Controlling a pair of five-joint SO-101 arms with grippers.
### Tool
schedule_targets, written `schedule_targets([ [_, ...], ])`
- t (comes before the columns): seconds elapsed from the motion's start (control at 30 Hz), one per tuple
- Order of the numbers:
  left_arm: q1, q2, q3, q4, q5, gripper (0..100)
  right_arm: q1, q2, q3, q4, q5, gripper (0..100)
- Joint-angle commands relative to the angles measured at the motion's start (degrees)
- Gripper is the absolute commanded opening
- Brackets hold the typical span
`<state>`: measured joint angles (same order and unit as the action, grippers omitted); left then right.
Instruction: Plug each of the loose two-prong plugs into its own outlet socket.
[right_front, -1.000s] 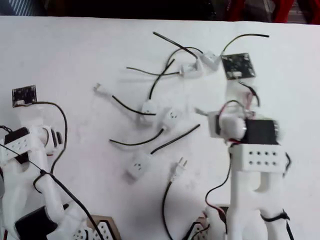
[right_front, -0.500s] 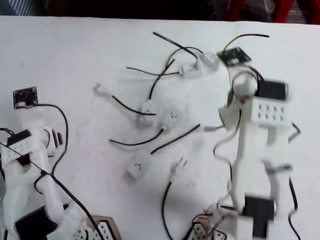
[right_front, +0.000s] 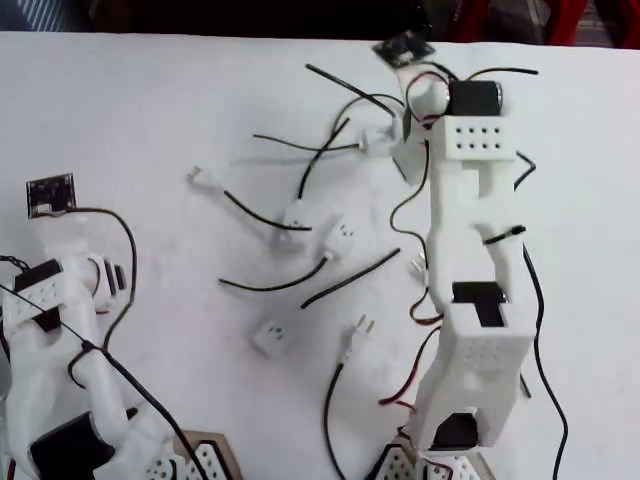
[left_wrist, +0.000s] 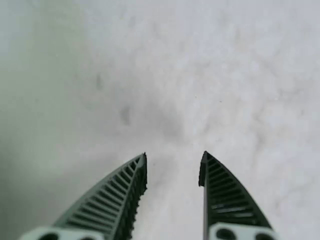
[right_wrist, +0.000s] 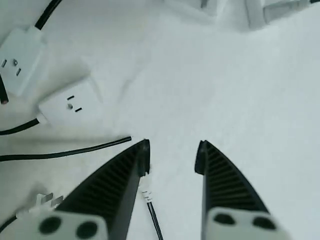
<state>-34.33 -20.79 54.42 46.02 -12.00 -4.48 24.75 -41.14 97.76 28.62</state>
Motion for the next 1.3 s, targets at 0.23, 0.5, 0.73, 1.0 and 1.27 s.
schedule_targets([
  [0.23, -0.3, -1.6, 0.1, -1.3, 0.5, 18, 1.5, -3.6, 13.2, 0.5, -4.7, 13.3],
  [0.5, -0.3, -1.6, 0.1, -1.3, 0.5, 18, 1.7, -0.5, 27.9, -1.4, -0.6, 21.7],
  [0.73, -0.3, -1.6, 0.1, -1.3, 0.5, 18, 4.1, 8.1, 28.3, -6.6, 0.4, 21.6],
  [1.0, -0.3, -1.6, 0.1, -1.4, 0.5, 18, 4.3, 11.7, 28.7, -6.5, 0.4, 8.6],
  [1.27, -0.3, -1.6, 0.1, -1.4, 0.5, 18, 2.5, 2.2, 28.2, -0.5, 0.0, 1.9],
])
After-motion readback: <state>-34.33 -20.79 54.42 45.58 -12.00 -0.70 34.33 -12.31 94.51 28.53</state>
